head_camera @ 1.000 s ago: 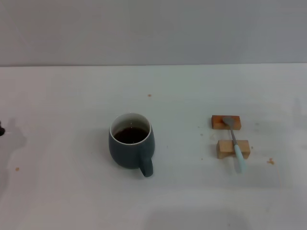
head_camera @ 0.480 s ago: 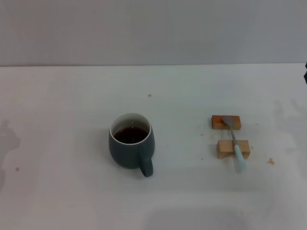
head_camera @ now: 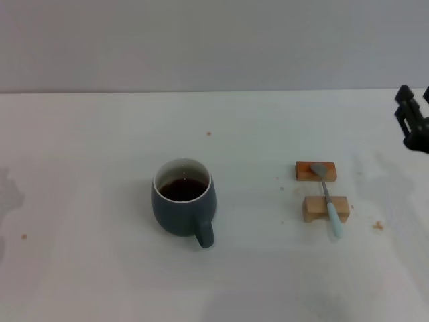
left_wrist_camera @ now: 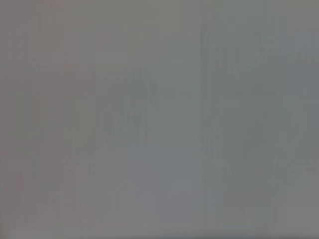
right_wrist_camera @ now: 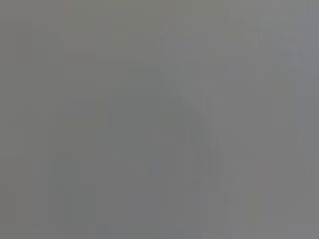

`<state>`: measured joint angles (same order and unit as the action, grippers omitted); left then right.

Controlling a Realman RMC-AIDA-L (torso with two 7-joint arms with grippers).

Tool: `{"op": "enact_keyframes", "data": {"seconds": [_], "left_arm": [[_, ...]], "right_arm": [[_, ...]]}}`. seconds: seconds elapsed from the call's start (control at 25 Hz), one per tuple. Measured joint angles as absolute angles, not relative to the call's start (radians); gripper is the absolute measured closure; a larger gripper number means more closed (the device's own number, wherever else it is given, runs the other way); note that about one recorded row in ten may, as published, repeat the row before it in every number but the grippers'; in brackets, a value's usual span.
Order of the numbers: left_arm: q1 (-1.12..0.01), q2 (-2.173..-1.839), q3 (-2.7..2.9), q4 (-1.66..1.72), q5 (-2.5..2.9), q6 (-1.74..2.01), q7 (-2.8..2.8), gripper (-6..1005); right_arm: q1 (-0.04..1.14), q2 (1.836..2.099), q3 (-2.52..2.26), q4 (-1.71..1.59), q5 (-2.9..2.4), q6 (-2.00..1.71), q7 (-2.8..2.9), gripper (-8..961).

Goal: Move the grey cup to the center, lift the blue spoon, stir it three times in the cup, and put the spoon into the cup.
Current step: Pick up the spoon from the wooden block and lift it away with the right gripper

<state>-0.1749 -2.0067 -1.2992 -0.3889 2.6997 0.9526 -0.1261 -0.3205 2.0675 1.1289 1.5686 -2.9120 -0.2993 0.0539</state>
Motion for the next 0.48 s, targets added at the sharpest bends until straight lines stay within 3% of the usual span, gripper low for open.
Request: {"op": "enact_keyframes", "data": {"seconds": [0.48], "left_arm": [[-0.185,-1.995,-1.299,-0.379,2.7,0.938,-0.126,1001]], "right_arm": [[-0.358,2.069,1.034,1.435,-2.912,-0.492,0.059,552]]}}
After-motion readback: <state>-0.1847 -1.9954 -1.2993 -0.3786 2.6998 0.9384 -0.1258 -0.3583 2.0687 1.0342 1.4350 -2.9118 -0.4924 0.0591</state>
